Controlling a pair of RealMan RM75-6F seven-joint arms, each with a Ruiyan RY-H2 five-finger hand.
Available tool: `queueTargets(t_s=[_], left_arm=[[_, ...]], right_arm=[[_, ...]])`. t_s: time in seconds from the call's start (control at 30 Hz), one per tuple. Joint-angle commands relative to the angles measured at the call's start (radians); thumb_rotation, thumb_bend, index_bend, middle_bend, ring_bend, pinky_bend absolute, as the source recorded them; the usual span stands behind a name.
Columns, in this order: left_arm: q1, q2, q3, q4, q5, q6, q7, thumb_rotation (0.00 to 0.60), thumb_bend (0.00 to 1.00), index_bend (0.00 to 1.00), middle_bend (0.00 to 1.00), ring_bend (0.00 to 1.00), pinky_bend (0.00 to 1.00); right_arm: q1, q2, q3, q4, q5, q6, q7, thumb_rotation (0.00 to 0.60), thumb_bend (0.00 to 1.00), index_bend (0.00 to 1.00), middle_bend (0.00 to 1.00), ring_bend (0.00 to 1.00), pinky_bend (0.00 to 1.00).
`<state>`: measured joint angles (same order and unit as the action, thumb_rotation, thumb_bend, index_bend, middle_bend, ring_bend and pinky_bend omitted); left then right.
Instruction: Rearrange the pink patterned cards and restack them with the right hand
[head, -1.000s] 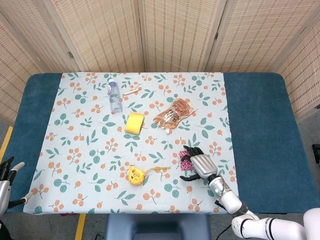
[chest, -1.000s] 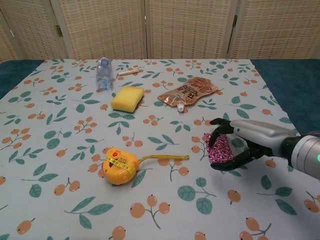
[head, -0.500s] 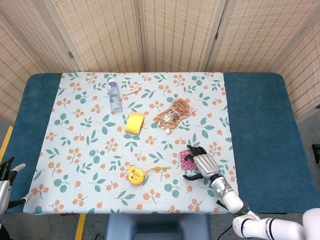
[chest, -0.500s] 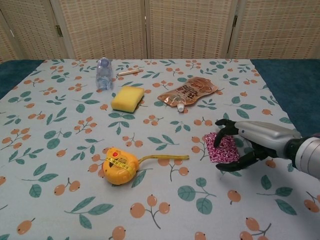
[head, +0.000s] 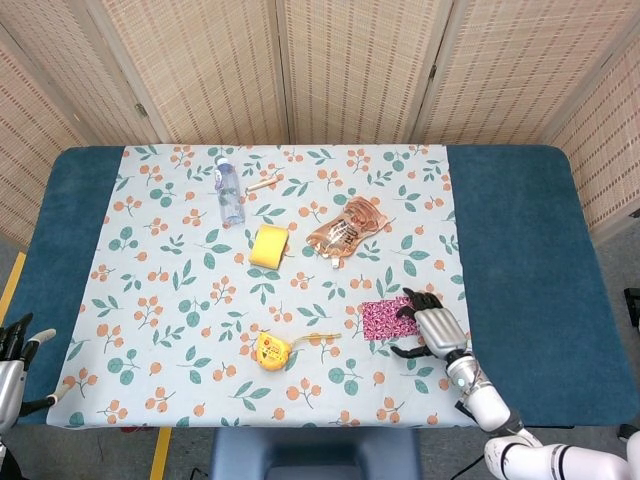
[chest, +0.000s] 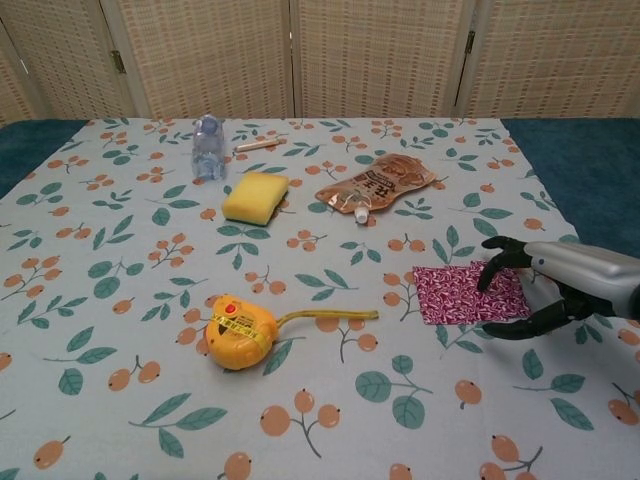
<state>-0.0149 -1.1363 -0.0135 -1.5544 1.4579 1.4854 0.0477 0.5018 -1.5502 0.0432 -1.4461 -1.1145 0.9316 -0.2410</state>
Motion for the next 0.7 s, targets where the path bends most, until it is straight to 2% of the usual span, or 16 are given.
queueTargets(t_s=[0.03, 0.33, 0.7], left_arm=[[0.000, 0.000, -0.001, -0.002, 0.001, 0.002, 0.001, 0.600, 0.19, 0.25, 0.00, 0.00, 0.00], [-0.001, 0.000, 0.000, -0.005, 0.002, 0.000, 0.003, 0.600, 0.19, 0.25, 0.00, 0.00, 0.00], [0.001, 0.001, 0.001, -0.004, 0.003, 0.001, 0.000, 0.600, 0.19, 0.25, 0.00, 0.00, 0.00]], right_arm=[[-0.012, 0.012, -0.006, 0.002, -0.001, 0.010, 0.005, 0.328, 0.25, 0.29, 0.00, 0.00, 0.00], [-0.045, 0.051, -0.015, -0.008, -0.006, 0.037, 0.020, 0.329, 0.25, 0.29, 0.00, 0.00, 0.00], [-0.043, 0.063, -0.010, -0.068, -0.085, 0.055, 0.048, 0.331, 0.25, 0.29, 0.00, 0.00, 0.00]])
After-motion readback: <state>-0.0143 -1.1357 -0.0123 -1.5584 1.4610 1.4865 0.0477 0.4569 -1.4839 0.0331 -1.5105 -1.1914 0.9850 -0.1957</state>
